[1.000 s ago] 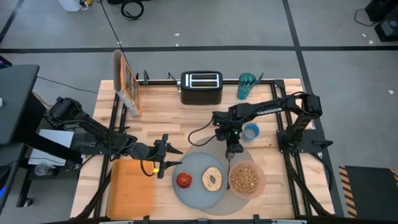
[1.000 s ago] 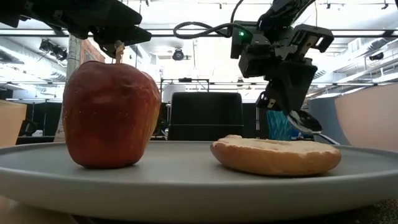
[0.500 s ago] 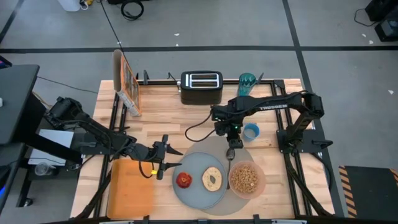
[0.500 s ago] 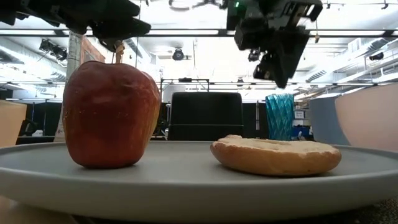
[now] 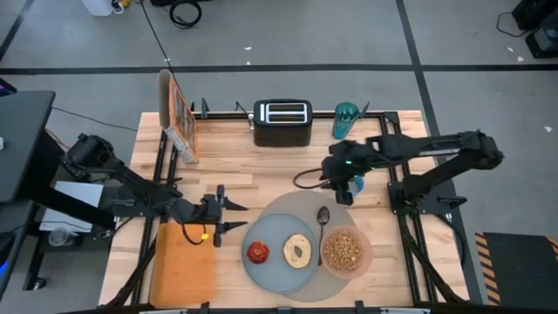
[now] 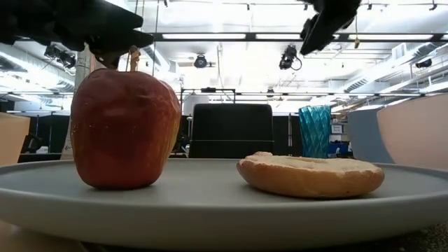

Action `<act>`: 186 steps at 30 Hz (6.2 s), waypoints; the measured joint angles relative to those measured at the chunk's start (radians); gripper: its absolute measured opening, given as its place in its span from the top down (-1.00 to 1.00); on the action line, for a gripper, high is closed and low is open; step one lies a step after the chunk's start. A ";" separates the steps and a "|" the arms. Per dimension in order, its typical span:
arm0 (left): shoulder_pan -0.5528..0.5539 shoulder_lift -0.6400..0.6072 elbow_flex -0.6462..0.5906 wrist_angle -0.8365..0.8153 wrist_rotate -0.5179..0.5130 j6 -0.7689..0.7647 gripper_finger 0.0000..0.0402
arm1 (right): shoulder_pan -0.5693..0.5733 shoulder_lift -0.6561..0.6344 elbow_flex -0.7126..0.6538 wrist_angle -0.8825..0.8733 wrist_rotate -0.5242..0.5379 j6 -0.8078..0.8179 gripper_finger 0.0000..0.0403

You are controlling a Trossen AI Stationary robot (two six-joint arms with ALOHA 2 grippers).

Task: Arrange a breakfast setting
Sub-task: Return to Home Position

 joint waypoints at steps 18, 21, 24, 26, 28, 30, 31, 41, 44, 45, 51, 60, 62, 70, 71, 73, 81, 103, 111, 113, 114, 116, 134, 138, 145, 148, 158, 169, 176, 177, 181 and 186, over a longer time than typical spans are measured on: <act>0.089 -0.452 -0.185 -0.095 -0.029 0.038 0.02 | 0.024 -0.577 -0.417 0.411 0.267 0.048 0.34; 0.111 -0.538 -0.185 -0.203 -0.037 0.037 0.02 | 0.036 -0.651 -0.478 0.512 0.293 0.042 0.34; 0.121 -0.620 -0.184 -0.304 -0.058 0.028 0.02 | 0.065 -0.725 -0.513 0.567 0.313 0.031 0.34; 0.122 -0.673 -0.185 -0.372 -0.068 0.019 0.02 | 0.085 -0.782 -0.530 0.567 0.342 0.024 0.34; 0.122 -0.719 -0.185 -0.422 -0.077 0.013 0.02 | 0.105 -0.842 -0.553 0.580 0.379 0.023 0.34; 0.122 -0.759 -0.185 -0.467 -0.083 0.012 0.02 | 0.119 -0.898 -0.589 0.612 0.406 0.022 0.34; 0.123 -0.774 -0.185 -0.481 -0.085 0.013 0.02 | 0.125 -0.922 -0.609 0.624 0.417 0.022 0.34; 0.201 -0.845 -0.297 -0.439 -0.082 -0.020 0.03 | 0.137 -1.077 -0.818 0.793 0.475 0.022 0.34; 0.227 -0.852 -0.297 -0.433 -0.105 0.036 0.06 | 0.138 -1.140 -0.821 0.775 0.470 0.021 0.34; 0.236 -0.863 -0.297 -0.434 -0.111 0.049 0.09 | 0.139 -1.168 -0.821 0.772 0.469 0.012 0.34; 0.250 -0.955 -0.297 -0.461 -0.114 0.126 0.31 | 0.141 -1.229 -0.811 0.669 0.500 0.024 0.34; 0.248 -1.168 -0.298 -0.664 -0.150 0.105 0.58 | 0.156 -1.239 -0.851 0.687 0.494 0.035 0.34; 0.248 -1.206 -0.298 -0.719 -0.149 0.086 0.63 | 0.158 -1.239 -0.893 0.747 0.506 0.021 0.34; 0.225 -1.224 -0.298 -0.734 -0.125 0.118 0.75 | 0.157 -1.239 -1.108 1.000 0.587 -0.016 0.34; 0.217 -1.223 -0.298 -0.731 -0.124 0.136 0.76 | 0.157 -1.237 -1.106 0.976 0.602 0.003 0.34; 0.202 -1.223 -0.298 -0.726 -0.126 0.168 0.77 | 0.157 -1.235 -1.107 0.957 0.640 0.031 0.34; 0.148 -1.223 -0.298 -0.655 -0.132 0.256 0.84 | 0.160 -1.236 -1.108 0.928 0.533 0.082 0.34; 0.085 -1.221 -0.299 -0.716 -0.090 0.247 0.86 | 0.160 -1.236 -1.108 0.930 0.497 -0.128 0.34; 0.085 -1.221 -0.299 -0.716 -0.090 0.247 0.86 | 0.160 -1.236 -1.108 0.930 0.497 -0.128 0.34; 0.085 -1.221 -0.299 -0.716 -0.090 0.247 0.86 | 0.160 -1.236 -1.108 0.930 0.497 -0.128 0.34; 0.085 -1.221 -0.299 -0.716 -0.090 0.247 0.86 | 0.160 -1.236 -1.108 0.930 0.497 -0.128 0.34; 0.085 -1.221 -0.299 -0.716 -0.091 0.247 0.86 | 0.160 -1.236 -1.108 0.930 0.497 -0.128 0.34; 0.085 -1.221 -0.299 -0.717 -0.091 0.247 0.86 | 0.160 -1.236 -1.108 0.930 0.497 -0.128 0.34; 0.085 -1.221 -0.299 -0.717 -0.091 0.247 0.86 | 0.160 -1.236 -1.108 0.930 0.497 -0.128 0.34; 0.085 -1.221 -0.299 -0.717 -0.091 0.247 0.86 | 0.160 -1.236 -1.108 0.930 0.497 -0.128 0.34; 0.085 -1.221 -0.299 -0.717 -0.091 0.247 0.86 | 0.160 -1.236 -1.108 0.930 0.497 -0.128 0.34; 0.085 -1.221 -0.299 -0.717 -0.091 0.247 0.86 | 0.160 -1.236 -1.108 0.930 0.497 -0.128 0.34; 0.085 -1.221 -0.299 -0.717 -0.091 0.247 0.86 | 0.160 -1.236 -1.108 0.930 0.497 -0.128 0.34; 0.085 -1.221 -0.299 -0.717 -0.091 0.247 0.86 | 0.160 -1.235 -1.108 0.930 0.497 -0.128 0.34; 0.085 -1.221 -0.299 -0.717 -0.091 0.247 0.86 | 0.160 -1.236 -1.108 0.930 0.497 -0.128 0.34; 0.085 -1.221 -0.299 -0.717 -0.091 0.247 0.86 | 0.160 -1.235 -1.108 0.930 0.497 -0.128 0.34; 0.085 -1.221 -0.299 -0.717 -0.091 0.247 0.86 | 0.160 -1.235 -1.108 0.930 0.497 -0.128 0.34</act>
